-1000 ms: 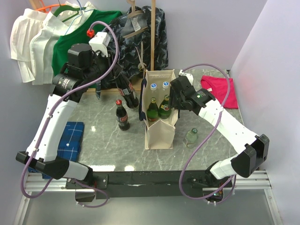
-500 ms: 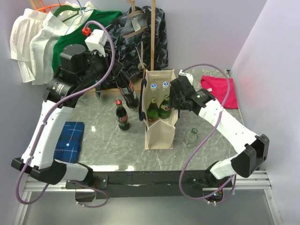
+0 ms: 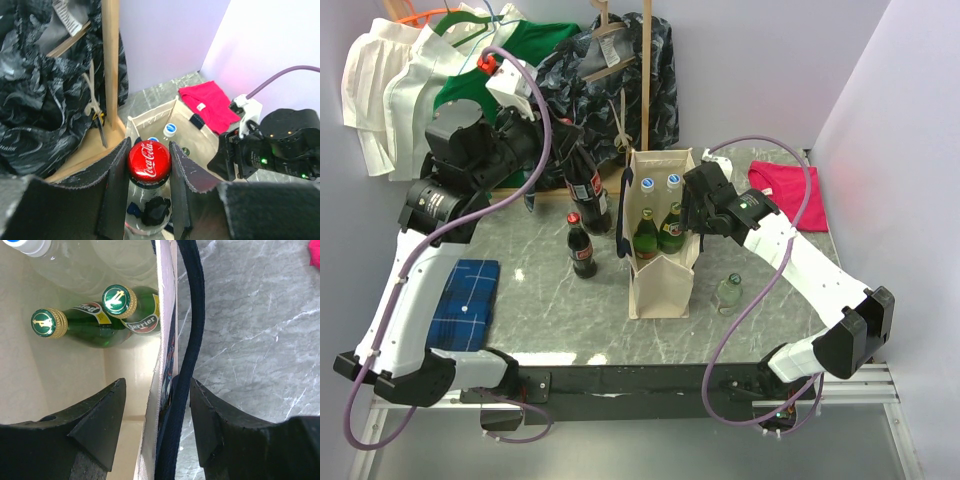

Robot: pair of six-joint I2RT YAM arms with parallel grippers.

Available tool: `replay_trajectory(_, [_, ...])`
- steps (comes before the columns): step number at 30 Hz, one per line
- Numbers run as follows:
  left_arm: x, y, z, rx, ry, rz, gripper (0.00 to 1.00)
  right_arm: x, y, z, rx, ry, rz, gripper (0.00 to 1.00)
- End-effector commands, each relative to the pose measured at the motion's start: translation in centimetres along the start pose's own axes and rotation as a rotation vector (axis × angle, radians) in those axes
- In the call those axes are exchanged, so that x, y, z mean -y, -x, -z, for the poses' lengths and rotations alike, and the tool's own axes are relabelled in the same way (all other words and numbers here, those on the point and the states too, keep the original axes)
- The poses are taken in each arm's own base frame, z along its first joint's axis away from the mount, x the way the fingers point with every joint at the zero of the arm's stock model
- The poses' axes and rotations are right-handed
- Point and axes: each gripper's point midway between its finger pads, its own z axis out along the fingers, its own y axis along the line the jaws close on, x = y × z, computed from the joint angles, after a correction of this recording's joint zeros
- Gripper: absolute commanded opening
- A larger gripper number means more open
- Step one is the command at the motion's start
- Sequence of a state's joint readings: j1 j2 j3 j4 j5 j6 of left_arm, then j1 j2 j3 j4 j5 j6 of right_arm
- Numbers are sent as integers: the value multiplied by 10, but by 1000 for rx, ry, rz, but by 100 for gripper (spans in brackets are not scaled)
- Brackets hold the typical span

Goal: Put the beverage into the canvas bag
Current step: Pick up the drink from the center of the board.

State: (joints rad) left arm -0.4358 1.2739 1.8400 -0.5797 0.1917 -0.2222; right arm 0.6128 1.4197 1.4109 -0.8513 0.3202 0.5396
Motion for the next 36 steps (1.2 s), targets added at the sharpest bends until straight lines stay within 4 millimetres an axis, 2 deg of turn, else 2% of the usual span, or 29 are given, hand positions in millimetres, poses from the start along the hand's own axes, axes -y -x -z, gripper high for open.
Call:
replay_trajectory(1, [48, 120, 46, 438, -160, -80, 1, -7, 13, 8, 50, 33, -30, 61])
replay_trajectory(11, [76, 134, 47, 492, -280, -79, 1, -8, 10, 6, 43, 34, -31, 61])
replay_trajectory(23, [89, 149, 53, 549, -336, -83, 1, -8, 9, 4, 41, 32, -29, 61])
replay_trajectory(36, [105, 147, 40, 534, -415, -64, 1, -6, 11, 6, 55, 22, -33, 60])
